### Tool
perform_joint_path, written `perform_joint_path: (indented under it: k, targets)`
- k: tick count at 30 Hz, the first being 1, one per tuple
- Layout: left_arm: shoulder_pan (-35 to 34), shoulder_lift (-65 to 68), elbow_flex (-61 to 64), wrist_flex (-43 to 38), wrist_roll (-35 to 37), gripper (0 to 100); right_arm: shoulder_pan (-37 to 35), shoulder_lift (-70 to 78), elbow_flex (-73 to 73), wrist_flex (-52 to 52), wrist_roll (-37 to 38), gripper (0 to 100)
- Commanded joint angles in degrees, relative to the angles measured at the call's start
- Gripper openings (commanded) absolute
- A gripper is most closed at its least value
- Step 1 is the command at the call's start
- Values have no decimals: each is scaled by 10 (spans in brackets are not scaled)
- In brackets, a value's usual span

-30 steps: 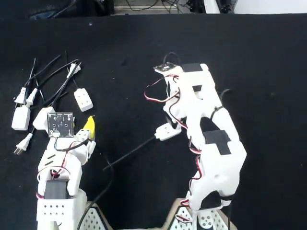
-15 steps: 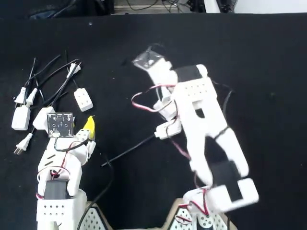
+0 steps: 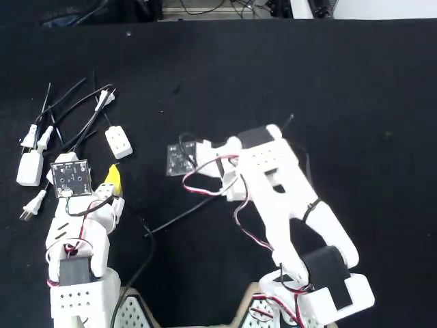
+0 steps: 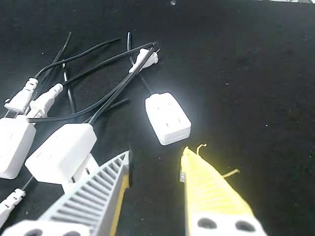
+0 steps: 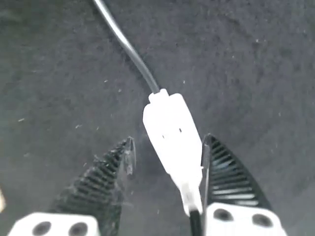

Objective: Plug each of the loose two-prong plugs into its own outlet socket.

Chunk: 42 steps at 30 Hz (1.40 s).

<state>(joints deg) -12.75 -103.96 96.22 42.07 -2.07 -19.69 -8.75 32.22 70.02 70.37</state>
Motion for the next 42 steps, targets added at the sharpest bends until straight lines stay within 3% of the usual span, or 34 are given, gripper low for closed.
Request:
perform_joint_path:
  k: [1, 14, 25, 35, 42]
  targets:
    - [-7, -5, 11, -12, 4, 173, -8, -28, 71, -96, 40, 208]
    - [-4, -5, 11, -12, 4, 173, -1, -28, 143, -195, 44, 205]
    - [-4, -5, 11, -12, 4, 173, -1, -36, 143, -171, 44, 204]
    - [-4, -5, 11, -12, 4, 173, -4, -165, 206, -165, 45, 204]
    - [-4, -5, 11, -12, 4, 173, -1, -168, 207, -164, 40, 237]
